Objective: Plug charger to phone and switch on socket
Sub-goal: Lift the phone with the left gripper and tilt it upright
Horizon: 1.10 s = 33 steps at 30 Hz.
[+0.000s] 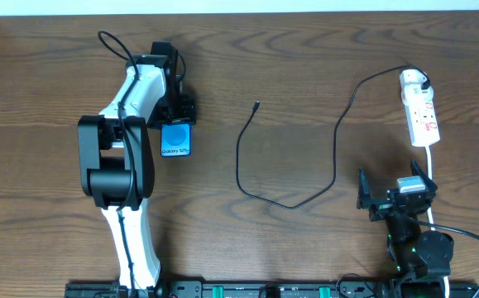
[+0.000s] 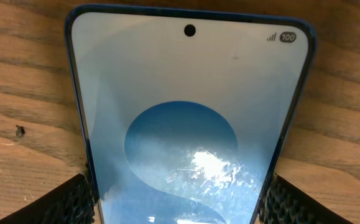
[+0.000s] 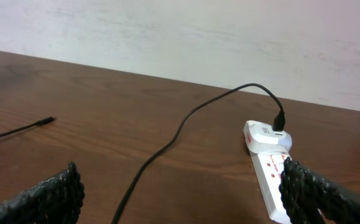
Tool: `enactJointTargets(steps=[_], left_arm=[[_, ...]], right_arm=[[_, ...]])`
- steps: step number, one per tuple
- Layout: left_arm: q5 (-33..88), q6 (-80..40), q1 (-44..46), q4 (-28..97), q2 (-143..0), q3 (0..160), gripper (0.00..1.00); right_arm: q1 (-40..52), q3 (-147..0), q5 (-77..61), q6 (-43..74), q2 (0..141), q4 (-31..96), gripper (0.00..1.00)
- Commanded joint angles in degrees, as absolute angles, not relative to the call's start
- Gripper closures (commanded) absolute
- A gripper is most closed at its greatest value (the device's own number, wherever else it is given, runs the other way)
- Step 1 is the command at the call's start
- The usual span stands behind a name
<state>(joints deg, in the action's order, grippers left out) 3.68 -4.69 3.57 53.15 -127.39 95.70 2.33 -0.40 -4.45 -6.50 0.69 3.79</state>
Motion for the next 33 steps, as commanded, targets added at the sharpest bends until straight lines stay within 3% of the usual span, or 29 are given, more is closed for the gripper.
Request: enactJointTargets(steps=[1,26,33], left_arm=[[3.2,-5.0,3.9,53.9,-126.5,96.5,0.27],[13.5,-5.0,4.0,55.3,-119.6,96.3,0.28],[12.0,-5.0,3.9,50.3,-119.6,91.5,0.28]], right_arm=[[2.3,-0.3,-4.4,-6.0,0.4,4.0,0.01],[2.3,-0.3,-4.4,-6.0,0.4,4.0,0.01],[2.3,-0.3,-4.4,-6.0,0.4,4.0,0.01]])
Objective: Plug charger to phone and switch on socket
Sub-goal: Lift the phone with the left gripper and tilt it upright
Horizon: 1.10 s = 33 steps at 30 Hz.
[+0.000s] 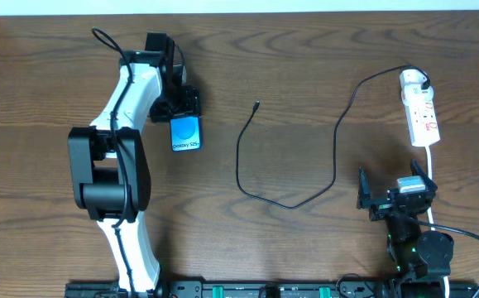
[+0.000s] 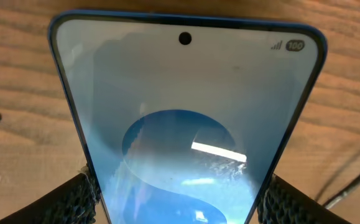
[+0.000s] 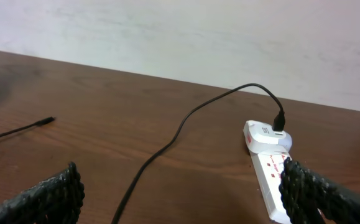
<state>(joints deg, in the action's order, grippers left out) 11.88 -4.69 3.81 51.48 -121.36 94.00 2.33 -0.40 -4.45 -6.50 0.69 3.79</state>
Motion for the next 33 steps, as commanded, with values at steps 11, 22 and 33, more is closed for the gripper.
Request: enactJointTargets(steps=[11,22,33], left_arm=[[12.0,-5.0,3.9,40.1,-119.6,81.0,0.28],[12.0,-5.2,4.6,40.4,-119.7,80.6,0.22],[8.1,-5.2,7.8,40.4,-119.8,80.0,0.22]], right_arm=[[2.3,-0.3,-4.4,-6.0,0.4,4.0,0.01],[2.3,-0.3,-4.4,-6.0,0.4,4.0,0.01],[2.3,-0.3,-4.4,-6.0,0.4,4.0,0.01]])
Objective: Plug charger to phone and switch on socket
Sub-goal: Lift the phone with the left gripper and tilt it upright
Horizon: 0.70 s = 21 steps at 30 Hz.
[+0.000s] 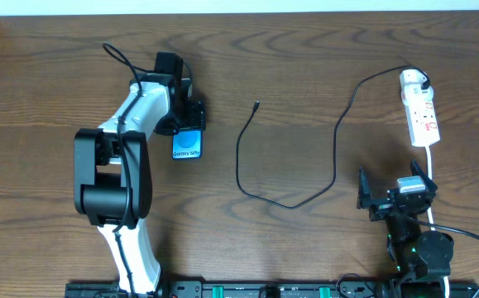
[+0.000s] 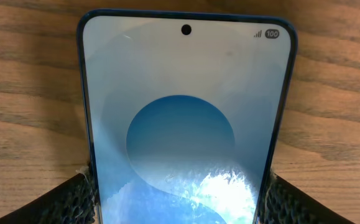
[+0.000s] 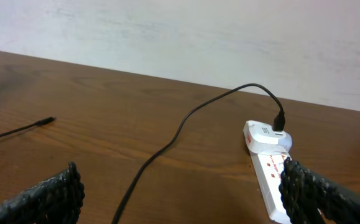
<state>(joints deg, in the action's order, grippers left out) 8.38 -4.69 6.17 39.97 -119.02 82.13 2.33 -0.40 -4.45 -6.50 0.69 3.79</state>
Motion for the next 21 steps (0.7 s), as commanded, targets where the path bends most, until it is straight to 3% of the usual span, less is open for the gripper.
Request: enactJointTargets(steps=[1,21], left_arm=[[7.8,-5.2,8.1,40.4,-119.8,79.9,0.22],[6.8,-5.2,8.3,40.1,-119.9,76.7,0.15]], right_arm=[[2.3,-0.3,-4.4,-6.0,0.4,4.0,0.01],[2.3,-0.3,-4.4,-6.0,0.4,4.0,0.01]])
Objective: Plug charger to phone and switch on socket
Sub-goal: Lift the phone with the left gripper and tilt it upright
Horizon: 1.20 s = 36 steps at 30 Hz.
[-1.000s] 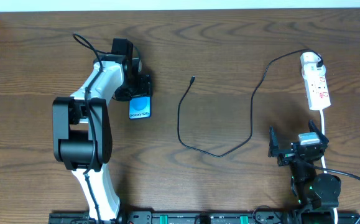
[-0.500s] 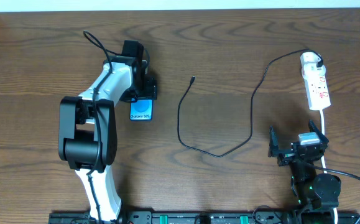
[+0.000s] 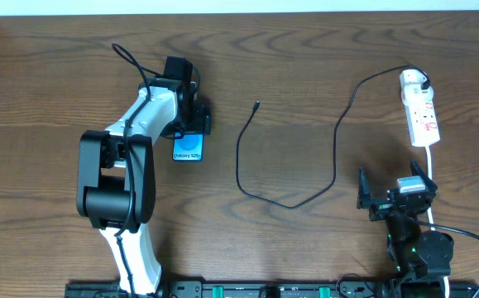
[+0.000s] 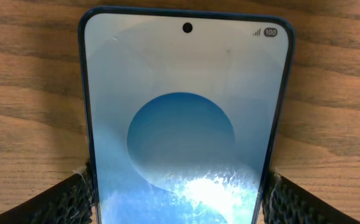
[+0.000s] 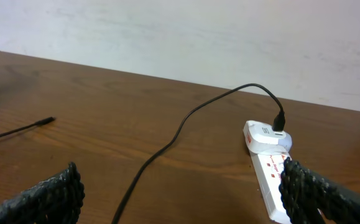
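Observation:
A blue phone (image 3: 188,147) with its screen lit lies on the wooden table left of centre. My left gripper (image 3: 188,124) is shut on the phone (image 4: 183,124), its black pads pressed against both long edges. The black charger cable (image 3: 282,199) loops across the middle, its free plug end (image 3: 257,105) lying bare right of the phone. The cable runs to a white adapter (image 3: 413,80) plugged in the white socket strip (image 3: 423,120) at the far right. My right gripper (image 3: 395,197) rests open near the front right, the socket strip (image 5: 270,186) ahead of it.
The socket strip's own white lead (image 3: 432,178) runs down past my right arm to the front edge. A pale wall (image 5: 186,37) stands behind the table's far edge.
The left gripper with the phone has shifted slightly to the right, toward the cable's free end. The right arm, cable and socket strip have not moved.
At first my left gripper held the phone further left on the table. Then it held it a little higher and tilted. After that the phone was set straight and further right, and now a touch further right again. The right arm stayed still throughout.

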Tool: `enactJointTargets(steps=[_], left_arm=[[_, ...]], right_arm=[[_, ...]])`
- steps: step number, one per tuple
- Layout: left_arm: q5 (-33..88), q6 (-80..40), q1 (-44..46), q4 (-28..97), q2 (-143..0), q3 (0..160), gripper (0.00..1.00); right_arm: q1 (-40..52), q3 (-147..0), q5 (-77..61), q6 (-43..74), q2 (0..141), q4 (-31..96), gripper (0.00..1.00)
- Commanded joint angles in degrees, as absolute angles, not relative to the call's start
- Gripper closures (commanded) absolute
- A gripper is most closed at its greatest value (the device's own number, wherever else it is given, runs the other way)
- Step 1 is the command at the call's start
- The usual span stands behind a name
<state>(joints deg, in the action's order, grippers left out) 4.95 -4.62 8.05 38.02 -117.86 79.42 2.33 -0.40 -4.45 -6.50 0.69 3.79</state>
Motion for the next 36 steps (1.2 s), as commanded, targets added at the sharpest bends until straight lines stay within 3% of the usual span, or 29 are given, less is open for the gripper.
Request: enactJointTargets(steps=[1,36], left_arm=[[6.8,-5.2,8.3,40.6,-119.9,76.7,0.14],[6.8,-5.2,8.3,38.0,-119.9,76.7,0.1]], right_arm=[[2.3,-0.3,-4.4,-6.0,0.4,4.0,0.01],[2.3,-0.3,-4.4,-6.0,0.4,4.0,0.01]])
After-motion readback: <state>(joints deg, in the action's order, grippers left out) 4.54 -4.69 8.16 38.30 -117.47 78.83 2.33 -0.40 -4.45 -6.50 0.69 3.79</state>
